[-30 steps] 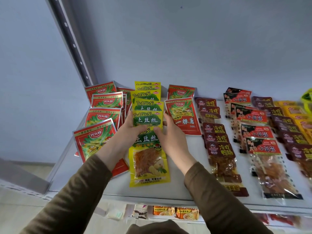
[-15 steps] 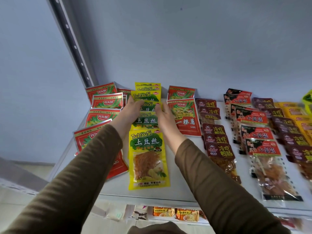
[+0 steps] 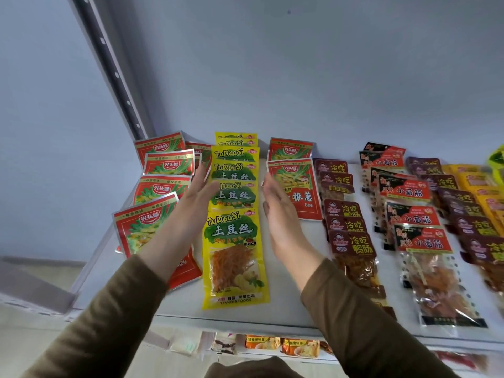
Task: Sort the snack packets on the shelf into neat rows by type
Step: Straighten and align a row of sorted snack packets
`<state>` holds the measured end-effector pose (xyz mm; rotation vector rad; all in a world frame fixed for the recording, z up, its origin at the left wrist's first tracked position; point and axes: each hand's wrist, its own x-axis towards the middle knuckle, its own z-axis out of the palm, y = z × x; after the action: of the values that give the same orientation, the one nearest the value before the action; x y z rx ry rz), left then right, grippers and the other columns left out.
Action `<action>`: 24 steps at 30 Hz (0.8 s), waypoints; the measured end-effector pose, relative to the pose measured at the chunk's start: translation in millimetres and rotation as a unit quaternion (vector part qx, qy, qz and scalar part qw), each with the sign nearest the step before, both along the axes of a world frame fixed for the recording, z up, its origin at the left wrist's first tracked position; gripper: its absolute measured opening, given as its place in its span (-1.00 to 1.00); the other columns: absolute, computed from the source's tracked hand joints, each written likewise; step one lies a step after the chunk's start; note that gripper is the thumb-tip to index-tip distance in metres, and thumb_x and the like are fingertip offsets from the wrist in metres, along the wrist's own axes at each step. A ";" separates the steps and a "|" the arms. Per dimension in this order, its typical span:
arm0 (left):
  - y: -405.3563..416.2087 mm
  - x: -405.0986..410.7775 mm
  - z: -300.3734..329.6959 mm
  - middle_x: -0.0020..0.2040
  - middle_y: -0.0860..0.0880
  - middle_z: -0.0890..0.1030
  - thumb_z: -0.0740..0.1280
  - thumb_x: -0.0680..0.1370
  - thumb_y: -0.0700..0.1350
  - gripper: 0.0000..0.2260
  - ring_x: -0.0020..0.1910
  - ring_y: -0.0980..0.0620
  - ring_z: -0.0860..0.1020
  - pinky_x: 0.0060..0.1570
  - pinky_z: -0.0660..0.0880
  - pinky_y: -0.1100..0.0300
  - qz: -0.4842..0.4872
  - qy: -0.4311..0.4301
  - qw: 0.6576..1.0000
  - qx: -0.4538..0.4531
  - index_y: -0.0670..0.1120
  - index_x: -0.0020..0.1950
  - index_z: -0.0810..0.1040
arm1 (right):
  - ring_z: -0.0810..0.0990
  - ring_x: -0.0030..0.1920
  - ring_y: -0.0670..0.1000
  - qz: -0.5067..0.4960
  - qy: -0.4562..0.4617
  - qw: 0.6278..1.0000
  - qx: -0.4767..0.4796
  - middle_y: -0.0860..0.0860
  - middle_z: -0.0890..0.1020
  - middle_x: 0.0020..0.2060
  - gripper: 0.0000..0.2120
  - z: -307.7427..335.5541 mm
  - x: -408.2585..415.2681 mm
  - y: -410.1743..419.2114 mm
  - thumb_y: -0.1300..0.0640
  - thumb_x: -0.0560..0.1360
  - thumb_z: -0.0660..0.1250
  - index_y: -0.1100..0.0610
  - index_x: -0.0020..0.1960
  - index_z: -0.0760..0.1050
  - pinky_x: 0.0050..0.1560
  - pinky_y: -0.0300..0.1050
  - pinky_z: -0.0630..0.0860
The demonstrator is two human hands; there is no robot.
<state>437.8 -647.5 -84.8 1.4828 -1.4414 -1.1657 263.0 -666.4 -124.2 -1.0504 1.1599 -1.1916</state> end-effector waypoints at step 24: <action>34.3 -21.6 -26.8 0.50 0.21 0.42 0.21 0.65 0.18 -0.55 0.50 0.16 0.36 0.51 0.31 -0.07 0.115 0.070 0.988 -0.082 0.24 0.55 0.32 | 0.41 0.41 -0.11 -0.063 0.108 0.975 -0.183 -0.14 0.46 0.38 -0.70 -9.6 12.1 30.3 0.06 0.70 0.20 -0.05 0.43 0.39 0.41 -0.21 0.35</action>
<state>416.2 -613.2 -111.6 1.3820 -1.2060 -0.9661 275.1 -636.1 -133.8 -1.4289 1.2142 -1.4550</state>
